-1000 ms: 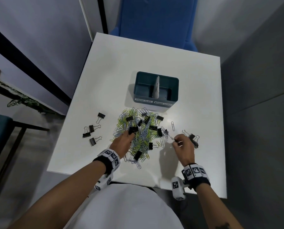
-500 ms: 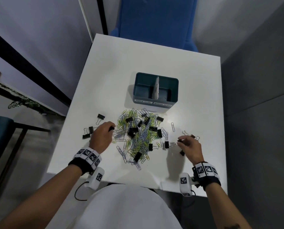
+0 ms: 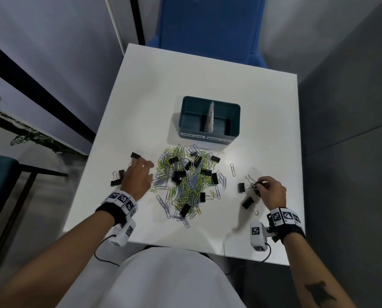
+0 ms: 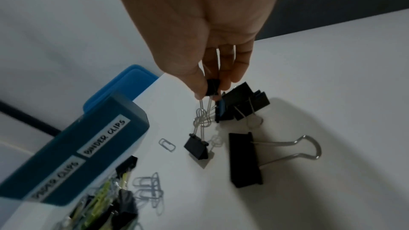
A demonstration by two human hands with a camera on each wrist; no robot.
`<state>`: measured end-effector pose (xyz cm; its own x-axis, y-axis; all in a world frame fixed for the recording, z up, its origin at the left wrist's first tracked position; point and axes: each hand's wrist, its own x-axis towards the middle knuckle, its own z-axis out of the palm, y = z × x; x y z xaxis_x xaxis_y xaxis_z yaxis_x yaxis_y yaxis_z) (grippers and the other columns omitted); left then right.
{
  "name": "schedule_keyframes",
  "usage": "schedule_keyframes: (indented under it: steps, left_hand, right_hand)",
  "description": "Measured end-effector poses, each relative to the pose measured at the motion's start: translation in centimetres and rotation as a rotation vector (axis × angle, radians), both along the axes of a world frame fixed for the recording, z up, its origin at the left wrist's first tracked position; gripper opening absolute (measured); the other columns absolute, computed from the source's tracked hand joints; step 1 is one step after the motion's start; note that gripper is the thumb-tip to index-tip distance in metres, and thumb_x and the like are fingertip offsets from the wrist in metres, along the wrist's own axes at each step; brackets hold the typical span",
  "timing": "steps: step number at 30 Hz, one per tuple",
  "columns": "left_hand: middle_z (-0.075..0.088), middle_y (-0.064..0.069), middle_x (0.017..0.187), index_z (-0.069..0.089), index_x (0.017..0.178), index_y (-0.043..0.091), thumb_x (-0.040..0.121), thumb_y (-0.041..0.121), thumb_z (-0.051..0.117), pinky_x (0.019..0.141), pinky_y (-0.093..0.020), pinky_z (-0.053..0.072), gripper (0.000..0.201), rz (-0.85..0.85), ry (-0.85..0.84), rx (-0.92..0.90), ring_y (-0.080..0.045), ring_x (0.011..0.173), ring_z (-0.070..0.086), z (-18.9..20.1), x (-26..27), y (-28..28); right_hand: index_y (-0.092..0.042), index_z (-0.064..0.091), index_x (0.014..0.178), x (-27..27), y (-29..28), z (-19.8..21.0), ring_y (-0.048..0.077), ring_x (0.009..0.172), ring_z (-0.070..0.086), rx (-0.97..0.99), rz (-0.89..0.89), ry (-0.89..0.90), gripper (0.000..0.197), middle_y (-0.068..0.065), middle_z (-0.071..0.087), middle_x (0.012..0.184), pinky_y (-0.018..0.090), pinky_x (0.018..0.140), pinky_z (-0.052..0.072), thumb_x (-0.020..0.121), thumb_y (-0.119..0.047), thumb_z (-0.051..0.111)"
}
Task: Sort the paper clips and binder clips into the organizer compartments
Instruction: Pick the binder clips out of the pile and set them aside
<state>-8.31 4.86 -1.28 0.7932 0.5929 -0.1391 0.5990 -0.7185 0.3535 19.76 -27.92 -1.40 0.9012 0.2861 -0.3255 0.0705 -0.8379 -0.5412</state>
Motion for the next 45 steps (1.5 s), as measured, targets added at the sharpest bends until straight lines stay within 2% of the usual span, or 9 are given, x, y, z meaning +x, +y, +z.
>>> schedule_keyframes:
  steps: [6, 11, 15, 20, 28, 32, 36, 41, 45]
  left_hand:
    - [0.056, -0.006, 0.114, 0.057, 0.118, 0.01, 0.087, 0.017, 0.064, 0.077, -0.03, 0.052, 0.032, -0.23, 0.029, -0.118, -0.02, 0.102, 0.052, -0.2, 3.8, -3.9]
    - [0.049, -0.01, 0.125, 0.047, 0.132, 0.011, 0.082, 0.016, 0.07, 0.071, -0.033, 0.056, 0.055, -0.28, 0.162, -0.081, -0.025, 0.108, 0.049, -0.9, 5.9, -5.7]
    - [0.053, -0.014, 0.119, 0.048, 0.127, 0.008, 0.079, 0.009, 0.07, 0.065, -0.032, 0.052, 0.052, -0.23, 0.184, -0.033, -0.028, 0.104, 0.051, -0.8, 6.7, -6.5]
    - [0.06, -0.011, 0.099, 0.055, 0.114, 0.011, 0.074, 0.002, 0.072, 0.06, -0.03, 0.052, 0.044, -0.243, 0.124, -0.075, -0.024, 0.082, 0.056, -0.6, 6.3, -6.9]
    - [0.057, 0.002, 0.098, 0.057, 0.114, 0.015, 0.092, 0.021, 0.06, 0.066, -0.023, 0.051, 0.022, -0.164, -0.126, -0.189, -0.012, 0.08, 0.055, 1.3, 5.8, -6.3]
    - [0.059, 0.003, 0.097, 0.05, 0.119, 0.017, 0.099, 0.02, 0.048, 0.063, -0.023, 0.044, 0.021, -0.086, -0.203, -0.31, -0.011, 0.077, 0.055, 1.8, 5.1, -4.7]
    - [0.06, 0.005, 0.091, 0.048, 0.118, 0.022, 0.091, 0.011, 0.058, 0.057, -0.024, 0.044, 0.03, 0.066, -0.208, -0.495, -0.012, 0.067, 0.059, 2.3, 4.6, -3.9]
    - [0.065, 0.009, 0.094, 0.051, 0.096, 0.034, 0.081, 0.018, 0.073, 0.061, -0.028, 0.051, 0.031, 0.11, -0.202, -0.537, -0.012, 0.066, 0.065, 2.0, 4.2, -3.6]
    - [0.066, -0.001, 0.096, 0.056, 0.092, 0.026, 0.078, 0.017, 0.078, 0.065, -0.037, 0.057, 0.027, 0.25, -0.283, -0.723, -0.022, 0.076, 0.067, 2.1, 4.1, -3.1]
  right_hand:
    - [-0.009, 0.069, 0.104, -1.1, 2.0, 0.1, 0.04, 0.098, 0.052, -0.165, 0.163, -0.243, 0.027, 0.02, 0.063, 0.102, 0.043, 0.08, 0.044, 0.078, -0.005, 0.065]
    - [-0.017, 0.06, 0.121, -4.7, 6.8, -0.8, 0.022, 0.095, 0.06, -0.057, 0.52, -0.095, 0.032, 0.006, 0.061, 0.113, 0.039, 0.086, 0.054, 0.089, -0.017, 0.063]
    - [-0.018, 0.052, 0.131, -7.3, 9.8, -1.7, 0.023, 0.093, 0.06, -0.106, 0.678, -0.077, 0.053, 0.008, 0.052, 0.12, 0.037, 0.077, 0.058, 0.081, -0.005, 0.065]
    - [-0.013, 0.051, 0.129, -8.9, 10.6, -2.1, 0.032, 0.095, 0.057, -0.147, 0.617, -0.094, 0.054, 0.013, 0.049, 0.12, 0.041, 0.07, 0.055, 0.078, 0.001, 0.064]
    - [-0.018, 0.055, 0.113, -8.3, 9.2, -0.4, 0.019, 0.093, 0.052, -0.119, 0.6, -0.114, 0.042, -0.001, 0.055, 0.108, 0.031, 0.072, 0.049, 0.076, -0.032, 0.071]
    - [-0.017, 0.067, 0.108, -7.0, 7.8, 1.2, 0.007, 0.077, 0.058, 0.107, 0.504, 0.131, 0.031, -0.004, 0.063, 0.098, 0.011, 0.063, 0.041, 0.082, -0.032, 0.074]
    - [-0.016, 0.071, 0.099, -5.6, 6.0, 2.2, 0.004, 0.074, 0.065, 0.355, 0.276, 0.372, 0.026, -0.002, 0.072, 0.088, 0.02, 0.067, 0.048, 0.08, -0.033, 0.076]
    - [-0.018, 0.068, 0.095, -3.3, 3.4, 1.2, 0.018, 0.083, 0.062, 0.202, 0.143, -0.028, 0.022, 0.001, 0.064, 0.091, 0.034, 0.076, 0.051, 0.076, -0.024, 0.078]
    - [-0.016, 0.066, 0.101, -2.0, 1.4, -0.4, 0.03, 0.096, 0.055, -0.063, 0.137, -0.152, 0.032, 0.008, 0.06, 0.099, 0.04, 0.082, 0.047, 0.075, -0.029, 0.078]
